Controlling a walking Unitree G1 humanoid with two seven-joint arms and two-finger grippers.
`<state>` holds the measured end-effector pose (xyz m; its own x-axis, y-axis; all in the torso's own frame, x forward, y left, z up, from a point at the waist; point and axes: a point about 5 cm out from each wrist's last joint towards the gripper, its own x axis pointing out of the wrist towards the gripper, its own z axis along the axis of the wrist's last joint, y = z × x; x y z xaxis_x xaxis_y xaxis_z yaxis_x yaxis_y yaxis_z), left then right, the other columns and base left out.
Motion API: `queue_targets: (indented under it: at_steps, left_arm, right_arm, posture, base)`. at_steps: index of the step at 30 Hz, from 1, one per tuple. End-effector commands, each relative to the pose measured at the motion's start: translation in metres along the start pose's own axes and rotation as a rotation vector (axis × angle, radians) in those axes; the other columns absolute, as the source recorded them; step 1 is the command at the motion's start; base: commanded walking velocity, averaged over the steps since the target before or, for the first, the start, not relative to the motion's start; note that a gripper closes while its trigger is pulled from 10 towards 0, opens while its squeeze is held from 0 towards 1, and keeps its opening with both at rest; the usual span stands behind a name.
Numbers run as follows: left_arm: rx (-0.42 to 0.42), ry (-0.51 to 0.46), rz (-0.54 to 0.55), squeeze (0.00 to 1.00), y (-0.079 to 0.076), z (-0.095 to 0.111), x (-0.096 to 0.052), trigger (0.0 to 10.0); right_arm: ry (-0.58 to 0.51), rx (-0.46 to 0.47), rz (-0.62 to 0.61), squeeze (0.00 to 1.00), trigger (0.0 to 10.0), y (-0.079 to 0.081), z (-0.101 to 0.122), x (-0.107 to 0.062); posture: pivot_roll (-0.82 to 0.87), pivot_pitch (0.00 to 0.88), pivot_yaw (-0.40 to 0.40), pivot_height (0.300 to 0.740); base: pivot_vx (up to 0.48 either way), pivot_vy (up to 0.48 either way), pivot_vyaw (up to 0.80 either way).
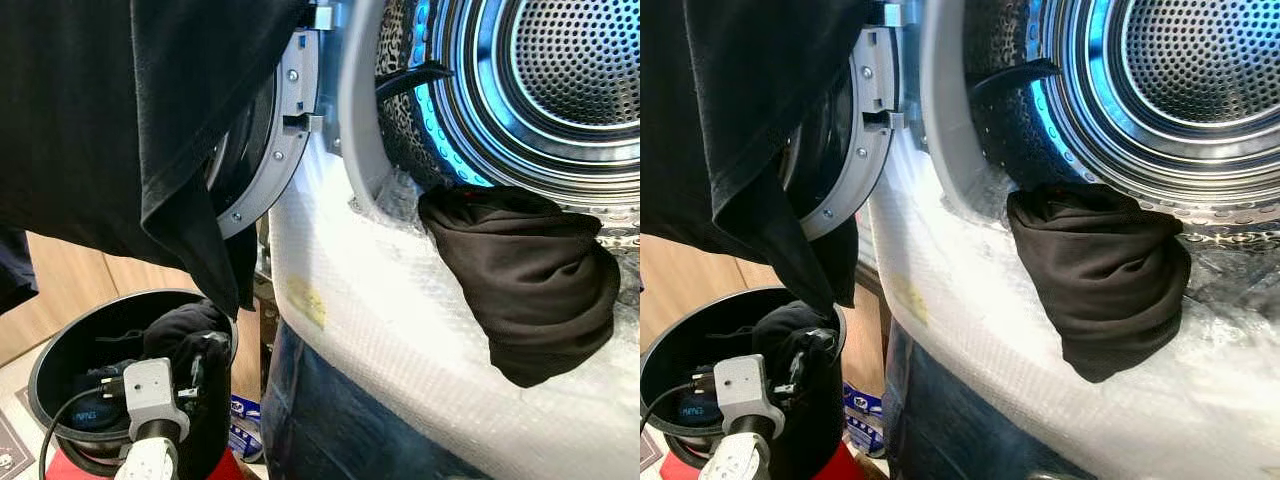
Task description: Clothes washing
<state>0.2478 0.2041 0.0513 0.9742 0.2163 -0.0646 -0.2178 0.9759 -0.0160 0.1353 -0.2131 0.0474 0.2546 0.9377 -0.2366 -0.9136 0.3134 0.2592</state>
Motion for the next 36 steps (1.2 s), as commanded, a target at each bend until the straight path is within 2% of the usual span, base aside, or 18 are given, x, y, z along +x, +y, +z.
queue_targets:
  at_steps: [1, 2, 3, 4, 5, 6, 7, 9, 12, 13, 16, 21, 22, 24, 27, 29, 33, 36]
  left_arm:
    - [0.002, 0.008, -0.013, 0.00, -0.004, -0.003, 0.000, 10.0]
    - [0.002, 0.007, -0.013, 0.00, -0.004, -0.003, 0.000, 10.0]
    - [0.005, 0.007, -0.014, 0.00, -0.004, -0.003, 0.000, 10.0]
    - [0.005, 0.007, -0.014, 0.00, -0.004, -0.003, 0.000, 10.0]
    - [0.005, 0.007, -0.012, 0.00, -0.003, -0.003, 0.000, 10.0]
    - [0.005, 0.007, -0.012, 0.00, -0.003, -0.003, 0.000, 10.0]
    - [0.006, 0.007, -0.008, 0.00, -0.002, -0.004, 0.000, 10.0]
    - [0.007, 0.010, -0.006, 0.00, -0.001, -0.004, 0.000, 10.0]
    - [0.008, 0.010, -0.005, 0.00, -0.001, -0.004, 0.000, 10.0]
    - [0.008, 0.010, -0.005, 0.00, -0.002, -0.005, 0.000, 10.0]
    - [0.008, 0.008, -0.006, 0.00, -0.002, -0.004, 0.000, 10.0]
    - [0.011, 0.005, -0.006, 0.00, -0.002, -0.004, 0.001, 10.0]
    - [0.010, 0.004, -0.004, 0.00, -0.002, -0.004, 0.000, 10.0]
    - [0.010, 0.003, -0.003, 0.00, -0.002, -0.004, 0.000, 10.0]
    - [0.019, -0.038, 0.010, 0.00, -0.001, 0.002, -0.002, 10.0]
    - [0.035, -0.106, 0.035, 0.00, 0.003, 0.017, -0.008, 10.0]
    - [0.045, -0.176, 0.055, 0.00, 0.008, 0.033, -0.016, 10.0]
    - [0.055, -0.228, 0.071, 0.00, 0.010, 0.048, -0.026, 10.0]
  right_arm:
    - [0.068, -0.013, -0.036, 0.00, 10.0, -0.006, -0.009, 0.001]
    - [0.082, -0.013, -0.048, 0.00, 10.0, -0.008, -0.012, 0.003]
    - [0.115, -0.001, -0.125, 0.00, 10.0, -0.019, -0.018, 0.005]
    - [0.115, -0.001, -0.125, 0.00, 10.0, -0.019, -0.018, 0.005]
    - [0.149, 0.003, -0.186, 0.00, 10.0, -0.028, -0.026, 0.011]
    - [0.149, 0.003, -0.186, 0.00, 10.0, -0.028, -0.026, 0.011]
    - [0.242, 0.013, -0.281, 0.00, 10.0, -0.039, -0.040, 0.018]
    - [0.304, 0.020, -0.350, 0.00, 10.0, -0.045, -0.050, 0.027]
    - [0.312, 0.068, -0.387, 0.00, 10.0, -0.046, -0.055, 0.038]
    - [0.363, 0.089, -0.425, 0.00, 10.0, -0.048, -0.066, 0.045]
    - [0.425, 0.128, -0.442, 0.00, 10.0, -0.044, -0.084, 0.056]
    - [0.628, 0.190, -0.536, 0.00, 10.0, -0.040, -0.110, 0.059]
    - [0.714, 0.196, -0.560, 0.00, 10.0, -0.035, -0.120, 0.062]
    - [0.729, 0.202, -0.573, 0.00, 10.0, -0.034, -0.122, 0.063]
    - [0.775, 0.211, -0.664, 0.00, 10.0, -0.035, -0.126, 0.065]
    - [0.812, 0.232, -0.752, 0.00, 10.0, -0.034, -0.130, 0.070]
    - [0.864, 0.152, -0.710, 0.00, 10.0, -0.033, -0.129, 0.078]
    - [0.872, 0.136, -0.720, 0.00, 10.0, -0.035, -0.127, 0.083]
  posture:
    - [0.06, 0.000, -0.050, 0.740]
    - [0.06, 0.000, -0.050, 0.740]
    - [0.06, 0.000, -0.052, 0.740]
    - [0.06, 0.000, -0.052, 0.740]
    - [0.06, 0.000, -0.052, 0.740]
    - [0.06, 0.000, -0.052, 0.740]
    - [0.07, 0.000, -0.056, 0.740]
    - [0.07, 0.000, -0.057, 0.740]
    - [0.07, 0.000, -0.056, 0.740]
    - [0.08, 0.000, -0.054, 0.740]
    - [0.08, 0.000, -0.049, 0.740]
    - [0.09, 0.000, -0.047, 0.740]
    - [0.09, 0.000, -0.047, 0.740]
    - [0.09, 0.000, -0.044, 0.740]
    - [0.10, 0.000, -0.039, 0.740]
    - [0.13, 0.000, -0.033, 0.740]
    - [0.17, 0.000, -0.018, 0.740]
    - [0.19, 0.000, -0.014, 0.740]
  base:
    - [0.000, 0.000, 0.00]
    - [0.000, 0.000, 0.00]
    - [0.000, 0.000, 0.00]
    - [0.000, 0.000, 0.00]
    - [0.000, 0.000, 0.00]
    - [0.000, 0.000, 0.00]
    - [0.000, 0.000, 0.00]
    - [0.000, 0.000, 0.00]
    - [0.000, 0.000, 0.00]
    - [0.000, 0.000, 0.00]
    - [0.000, 0.000, 0.00]
    - [0.000, 0.000, 0.00]
    - [0.000, 0.000, 0.00]
    - [0.000, 0.000, 0.00]
    - [0.000, 0.000, 0.00]
    - [0.000, 0.000, 0.00]
    - [0.000, 0.000, 0.00]
    - [0.000, 0.000, 0.00]
